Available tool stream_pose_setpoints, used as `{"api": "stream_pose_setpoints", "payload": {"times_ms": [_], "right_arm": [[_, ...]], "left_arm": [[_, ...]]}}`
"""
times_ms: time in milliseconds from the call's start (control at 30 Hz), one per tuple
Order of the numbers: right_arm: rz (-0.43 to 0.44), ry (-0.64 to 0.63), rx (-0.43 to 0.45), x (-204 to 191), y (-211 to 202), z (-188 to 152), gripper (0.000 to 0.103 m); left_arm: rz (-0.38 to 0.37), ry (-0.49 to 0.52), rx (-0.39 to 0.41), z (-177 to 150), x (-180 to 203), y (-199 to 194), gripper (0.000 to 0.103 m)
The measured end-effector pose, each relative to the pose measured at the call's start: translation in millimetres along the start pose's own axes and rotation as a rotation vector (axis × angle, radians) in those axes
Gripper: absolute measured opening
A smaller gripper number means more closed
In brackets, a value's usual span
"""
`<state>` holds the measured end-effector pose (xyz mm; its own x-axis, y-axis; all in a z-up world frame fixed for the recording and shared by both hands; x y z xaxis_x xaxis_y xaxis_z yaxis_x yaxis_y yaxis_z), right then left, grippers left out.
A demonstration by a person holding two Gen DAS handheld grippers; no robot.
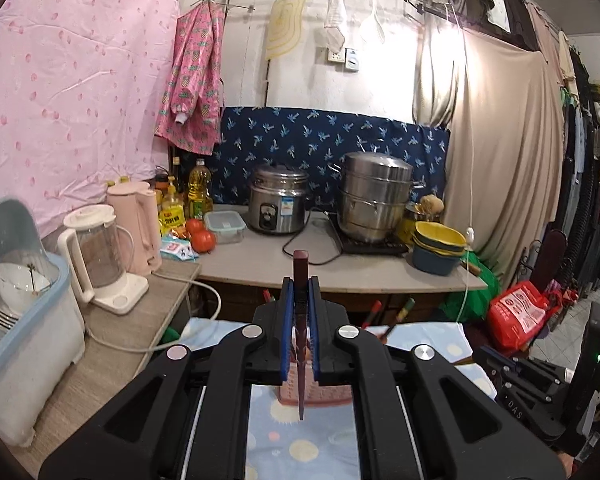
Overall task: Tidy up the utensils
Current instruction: 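Carry the gold spoon and dark chopstick up over the pink basket with both tools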
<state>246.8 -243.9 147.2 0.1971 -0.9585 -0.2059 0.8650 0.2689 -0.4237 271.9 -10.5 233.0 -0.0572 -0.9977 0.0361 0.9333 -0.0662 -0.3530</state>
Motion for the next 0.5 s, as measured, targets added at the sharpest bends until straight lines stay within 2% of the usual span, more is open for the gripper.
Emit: {"api": "stream_pose_setpoints", "payload": {"times_ms": [267,500], "right_arm": [[-0.017,0.001,-0.041,19,44,15,0.002],[-0.027,0.001,-0.062,30,70,17,0.002]], "left_arm": [[0.026,0.007,0.033,31,10,33,0.007],[0.018,-0.004,0.003,31,20,69,0.007]]}}
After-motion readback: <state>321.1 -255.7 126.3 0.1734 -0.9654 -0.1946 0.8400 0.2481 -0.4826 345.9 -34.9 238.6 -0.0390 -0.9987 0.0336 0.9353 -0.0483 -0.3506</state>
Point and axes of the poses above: each gripper's, at about its wrist camera, not at the fingertips, and y roughly the way its jaws point, x to its right, z to its top, the point moved 5 cm from there along y, roughly the way its jaws point, and after that the axes turned 11 degrees about z, right-handed, at the moved point
